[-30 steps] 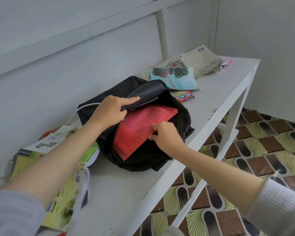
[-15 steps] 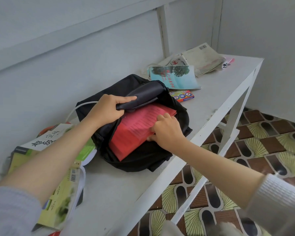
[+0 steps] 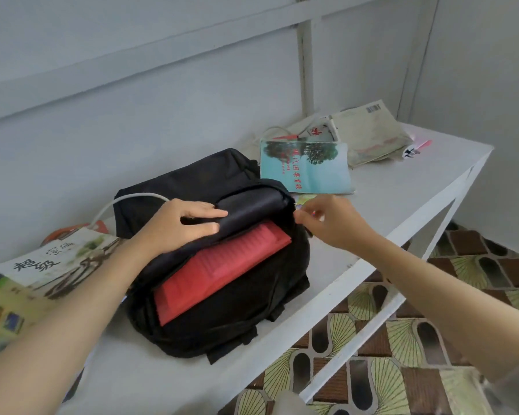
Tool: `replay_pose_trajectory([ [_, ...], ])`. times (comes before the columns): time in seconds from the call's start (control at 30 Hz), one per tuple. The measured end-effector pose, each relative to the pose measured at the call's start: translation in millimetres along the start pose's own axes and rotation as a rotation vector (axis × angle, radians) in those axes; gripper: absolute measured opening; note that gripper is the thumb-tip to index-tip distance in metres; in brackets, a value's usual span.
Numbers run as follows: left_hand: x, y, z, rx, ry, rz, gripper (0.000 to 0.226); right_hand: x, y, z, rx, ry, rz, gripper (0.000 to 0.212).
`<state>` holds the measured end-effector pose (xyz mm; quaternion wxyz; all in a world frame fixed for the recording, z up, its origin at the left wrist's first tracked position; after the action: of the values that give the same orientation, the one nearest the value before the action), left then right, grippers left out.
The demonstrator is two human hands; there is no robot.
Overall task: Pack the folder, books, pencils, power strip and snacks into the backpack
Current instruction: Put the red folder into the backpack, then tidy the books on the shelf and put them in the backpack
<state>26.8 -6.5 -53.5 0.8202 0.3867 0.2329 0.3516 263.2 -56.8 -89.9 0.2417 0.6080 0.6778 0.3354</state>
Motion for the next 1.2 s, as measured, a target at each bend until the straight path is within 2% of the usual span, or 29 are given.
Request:
replay_pose_trajectory([
  [0.1,17.8,22.4,15.5,-0.239,-0.039,0.37,0.025,25.7,36.4,47.6,-0.015,-0.129,0.057,0.016],
  [0.17,43.3,24.2,25.7,-0.213,0.017,0.461,0.019,46.7,56.3,78.1,-0.048,-0.183,0.076,0.025],
  [0.2,60.2,21.7,30.1,-0.183,0.051,0.454,0.023,57.5,65.6,90.4,-0.07,-0.19,0.082,0.031],
  [0.33,128.1,-1.3,22.3,-0.045,0.259,0.306,0.073,100.8,96.0,119.4,-0.246,-0.157,0.101,0.05],
  [0.4,151.1,-16.1,13.4,-0.053,0.337,0.221,0.091,122.1,101.4,127.6,-0.342,-0.152,0.047,0.059],
  [0.47,165.1,-25.0,6.8,-0.078,0.377,0.19,0.1,141.7,99.4,136.4,-0.313,-0.155,-0.048,0.062],
  [0.53,170.6,-23.6,7.0,-0.038,0.363,0.247,0.101,157.3,100.0,140.7,-0.189,-0.135,-0.091,0.048],
  [0.6,166.8,-16.4,14.9,0.041,0.298,0.339,0.1,163.8,105.6,136.7,-0.049,-0.086,-0.057,0.034],
  [0.7,163.6,-1.8,34.0,0.231,0.2,0.453,0.101,167.3,122.6,120.0,0.188,0.042,0.018,0.046],
  [0.8,171.3,10.3,62.3,0.372,0.088,0.486,0.104,159.7,141.2,83.7,0.247,0.244,0.042,0.055],
  [0.9,189.8,18.8,76.7,0.198,0.074,0.434,0.104,153.1,155.5,45.6,0.238,0.408,0.04,0.046],
  [1.03,198.6,32.9,79.6,-0.17,0.075,0.443,0.071,144.8,174.5,4.6,0.068,0.566,0.09,0.031],
  [1.13,191.7,40.1,83.4,-0.308,0.016,0.49,0.065,140.2,189.2,-2.6,-0.028,0.624,0.067,0.029],
  [1.2,184.4,41.6,84.9,-0.41,-0.018,0.532,0.064,139.5,198.4,1.7,-0.046,0.592,0.023,0.034],
])
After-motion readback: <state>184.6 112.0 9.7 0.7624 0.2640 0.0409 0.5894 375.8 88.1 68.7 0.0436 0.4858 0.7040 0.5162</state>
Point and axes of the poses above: each hand's wrist, its own x-axis towards the middle knuckle, its own y-axis out of the back of the hand, z = x × y, the point moved 7 cm from there along x, towards the middle knuckle, and after that the axes turned 13 degrees about -z, right-handed, at the moved point
